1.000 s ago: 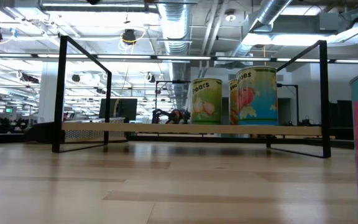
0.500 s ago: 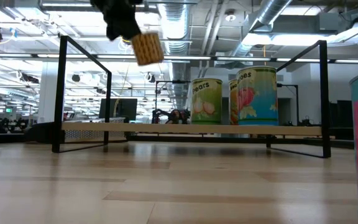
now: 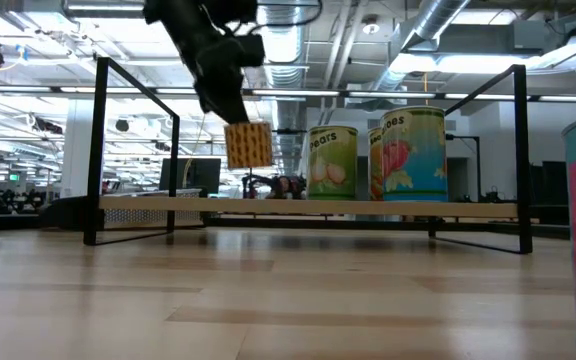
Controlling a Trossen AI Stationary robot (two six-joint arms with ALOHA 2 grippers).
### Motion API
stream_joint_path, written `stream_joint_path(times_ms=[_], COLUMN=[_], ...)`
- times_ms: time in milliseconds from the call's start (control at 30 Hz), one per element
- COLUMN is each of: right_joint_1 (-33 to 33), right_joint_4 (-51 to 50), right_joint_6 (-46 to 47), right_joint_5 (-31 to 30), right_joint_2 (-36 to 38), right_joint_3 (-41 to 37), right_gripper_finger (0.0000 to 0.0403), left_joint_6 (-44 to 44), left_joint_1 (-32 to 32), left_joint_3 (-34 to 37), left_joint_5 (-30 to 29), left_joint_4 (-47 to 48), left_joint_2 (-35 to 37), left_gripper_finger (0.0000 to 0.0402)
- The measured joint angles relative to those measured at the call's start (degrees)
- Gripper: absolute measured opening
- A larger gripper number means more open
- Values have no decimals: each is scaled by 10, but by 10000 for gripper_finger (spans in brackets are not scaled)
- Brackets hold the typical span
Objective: Pick and place cans onto a shelf
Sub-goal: Put the yellow patterned canned food on the shelf
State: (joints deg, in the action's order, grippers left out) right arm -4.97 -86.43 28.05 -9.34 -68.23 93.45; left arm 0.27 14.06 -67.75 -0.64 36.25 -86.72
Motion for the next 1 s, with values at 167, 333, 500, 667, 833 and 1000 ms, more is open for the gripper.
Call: stream_joint_path(times_ms=[167,333,500,667,833,1000], right_joint_1=[0,0,0,0,0,0], right_joint_4=[0,0,1,1,1,1], right_joint_6=[0,0,0,0,0,0], right_joint_5=[0,0,0,0,0,0], right_joint_2=[0,0,0,0,0,0], right_joint_3=[0,0,0,0,0,0], right_gripper_finger=[59,59,59,59,59,59], left_joint_6=[2,2,1,-8,1,-4], left_joint_1=[0,0,0,0,-3,-2], left_joint_3=[0,0,0,0,0,0], left_joint_5=[6,18,16,-7,-9,-7], left_joint_4=[-24,-43,-49,-50,-56,-65], left_joint_2=[-35,-51,-52,-54,-60,-63], left_gripper_finger=[0,0,0,0,0,0])
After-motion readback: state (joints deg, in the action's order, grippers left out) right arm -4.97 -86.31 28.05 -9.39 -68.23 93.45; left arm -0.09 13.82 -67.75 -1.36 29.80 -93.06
